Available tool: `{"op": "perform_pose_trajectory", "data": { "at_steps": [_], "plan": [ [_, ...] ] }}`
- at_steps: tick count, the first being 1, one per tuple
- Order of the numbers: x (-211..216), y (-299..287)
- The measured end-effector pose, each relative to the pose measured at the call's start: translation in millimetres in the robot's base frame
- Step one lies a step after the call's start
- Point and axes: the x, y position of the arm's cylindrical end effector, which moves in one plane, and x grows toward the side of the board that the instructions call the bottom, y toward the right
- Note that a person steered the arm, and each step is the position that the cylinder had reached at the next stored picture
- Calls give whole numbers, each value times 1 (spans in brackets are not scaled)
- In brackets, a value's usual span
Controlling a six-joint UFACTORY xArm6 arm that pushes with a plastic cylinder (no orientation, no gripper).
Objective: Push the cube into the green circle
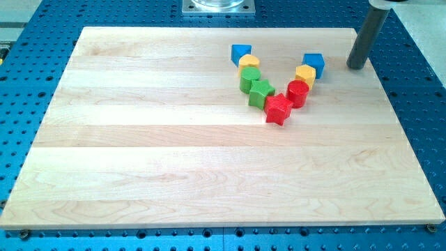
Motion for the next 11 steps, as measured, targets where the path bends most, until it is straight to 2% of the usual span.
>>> {"op": "perform_pose_trajectory", "data": {
  "at_steps": [1,3,4,6,8,10,11],
  "plan": [
    [7,-7],
    [-11,-63],
    [-11,-71],
    [-2,-15],
    [-2,-27],
    [-2,-144],
    [-2,-161]
  ]
}}
